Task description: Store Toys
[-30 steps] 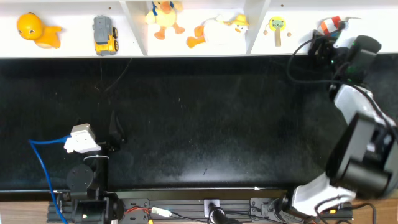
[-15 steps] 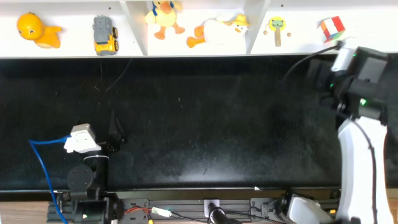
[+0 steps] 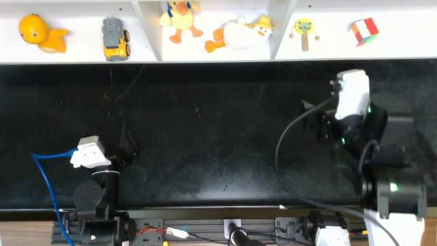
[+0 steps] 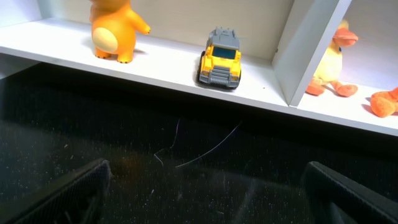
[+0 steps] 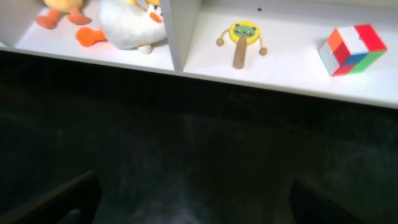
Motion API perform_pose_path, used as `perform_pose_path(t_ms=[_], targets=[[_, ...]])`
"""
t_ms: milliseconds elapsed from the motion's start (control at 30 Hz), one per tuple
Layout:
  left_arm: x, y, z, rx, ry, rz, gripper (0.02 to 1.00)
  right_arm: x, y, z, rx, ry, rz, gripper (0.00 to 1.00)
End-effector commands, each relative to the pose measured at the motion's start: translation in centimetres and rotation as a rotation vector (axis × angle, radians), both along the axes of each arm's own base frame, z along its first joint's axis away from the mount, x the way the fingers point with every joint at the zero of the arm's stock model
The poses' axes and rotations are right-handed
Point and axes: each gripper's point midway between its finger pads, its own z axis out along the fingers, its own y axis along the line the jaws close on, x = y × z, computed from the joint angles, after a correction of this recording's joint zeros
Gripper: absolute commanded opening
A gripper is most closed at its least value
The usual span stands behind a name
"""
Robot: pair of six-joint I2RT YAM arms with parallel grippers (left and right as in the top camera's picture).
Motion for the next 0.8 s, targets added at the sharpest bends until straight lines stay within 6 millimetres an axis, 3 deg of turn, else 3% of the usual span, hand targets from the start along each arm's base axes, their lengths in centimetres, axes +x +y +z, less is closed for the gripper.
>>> perform_pose_path(t_ms=[33, 233, 800], targets=[[0.0, 0.0, 0.1, 0.012, -0.01, 0.002, 0.998, -1.4, 0.5, 0.2, 0.066, 0.022, -0.023, 0.996], [0.0, 0.0, 0.1, 0.012, -0.01, 0.002, 0.998, -1.9, 0.5, -0.9, 0.067, 0.08, -0.025, 0.996], [0.0, 0.0, 0.1, 0.013, -0.01, 0.002, 0.998, -1.8, 0.5, -1.2, 0.067, 0.094, -0.025, 0.996]])
